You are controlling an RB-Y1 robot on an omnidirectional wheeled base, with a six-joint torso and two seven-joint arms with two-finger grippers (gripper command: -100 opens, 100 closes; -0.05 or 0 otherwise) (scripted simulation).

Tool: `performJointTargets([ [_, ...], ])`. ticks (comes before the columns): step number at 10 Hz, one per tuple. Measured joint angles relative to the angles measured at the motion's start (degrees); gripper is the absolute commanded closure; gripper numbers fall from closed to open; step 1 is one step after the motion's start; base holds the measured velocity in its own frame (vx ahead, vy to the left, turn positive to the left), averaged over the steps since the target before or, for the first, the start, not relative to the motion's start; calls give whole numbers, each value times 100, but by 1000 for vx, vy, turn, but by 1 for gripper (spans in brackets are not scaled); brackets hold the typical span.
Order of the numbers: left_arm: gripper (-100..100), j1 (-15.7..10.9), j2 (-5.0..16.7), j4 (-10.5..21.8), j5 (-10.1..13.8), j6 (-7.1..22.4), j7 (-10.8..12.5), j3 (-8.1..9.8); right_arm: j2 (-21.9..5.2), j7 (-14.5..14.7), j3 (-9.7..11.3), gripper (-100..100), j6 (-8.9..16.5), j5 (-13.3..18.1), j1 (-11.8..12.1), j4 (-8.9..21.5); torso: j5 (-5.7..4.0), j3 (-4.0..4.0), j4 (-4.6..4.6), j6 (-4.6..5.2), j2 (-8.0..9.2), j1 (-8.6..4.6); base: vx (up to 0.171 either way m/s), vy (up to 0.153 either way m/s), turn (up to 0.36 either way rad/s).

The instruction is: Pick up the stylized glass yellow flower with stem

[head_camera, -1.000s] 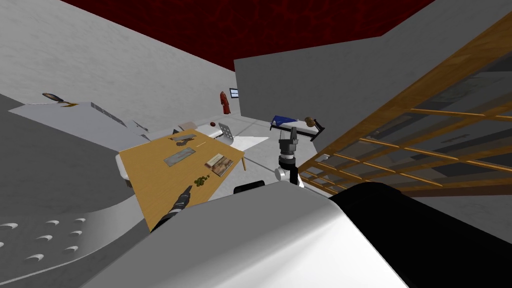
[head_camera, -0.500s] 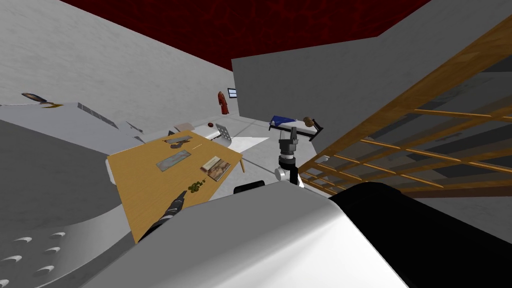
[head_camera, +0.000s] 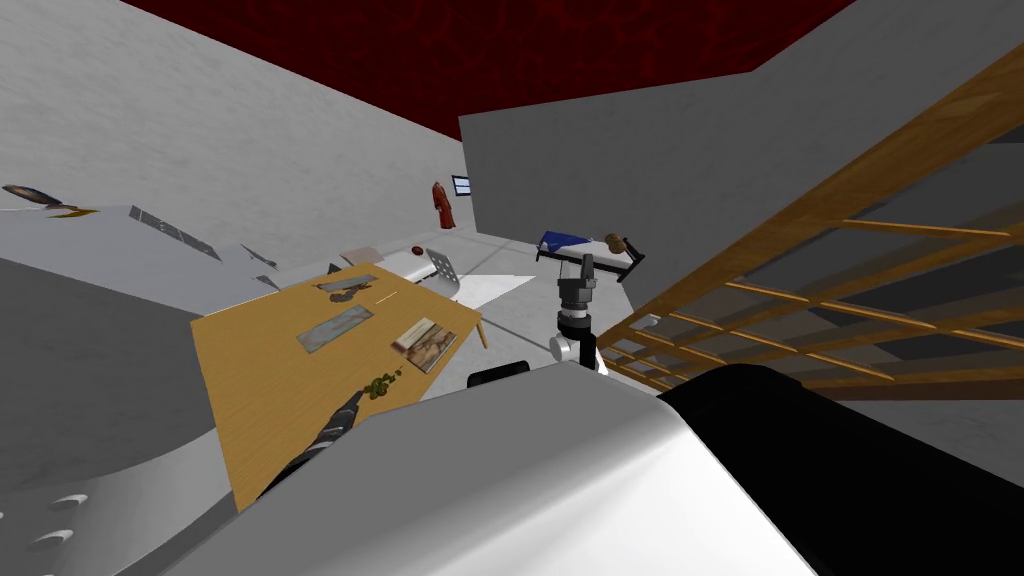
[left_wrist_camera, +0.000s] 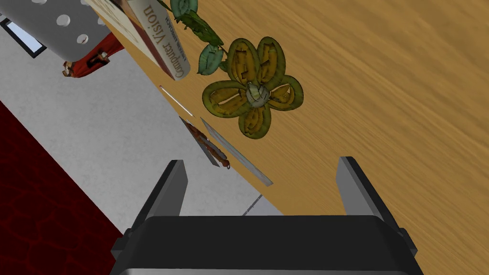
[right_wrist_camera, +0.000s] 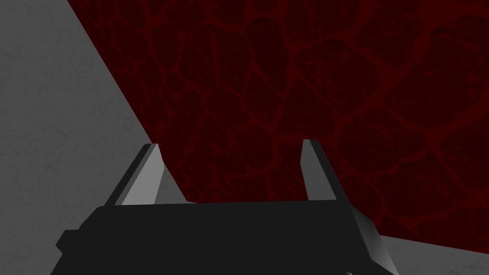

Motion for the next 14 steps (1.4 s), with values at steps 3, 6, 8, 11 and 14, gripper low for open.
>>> performJointTargets([
  [3,-100,-147,128,510,-50,-90,80,-59,0,0,0,0,0,0,0,0,-1,-3,-1,1,-6,-6,89,-55,-44],
  [6,-100,-150,241,792,-94,-29,127,-80,0,0,0,0,0,0,0,0,-1,-8,-3,0,-12,-4,84,-37,-12],
  [8,-100,-208,255,956,-111,-56,127,-96,0,0,0,0,0,0,0,0,2,7,3,-1,12,8,41,-17,-26],
  [11,-100,-300,305,1252,-153,-78,167,-134,0,0,0,0,0,0,0,0,-3,-7,-3,0,-12,-14,84,-53,-25],
  [14,-100,-259,296,984,13,139,95,-161,0,0,0,0,0,0,-2,0,3,24,9,2,43,18,-58,23,-73],
])
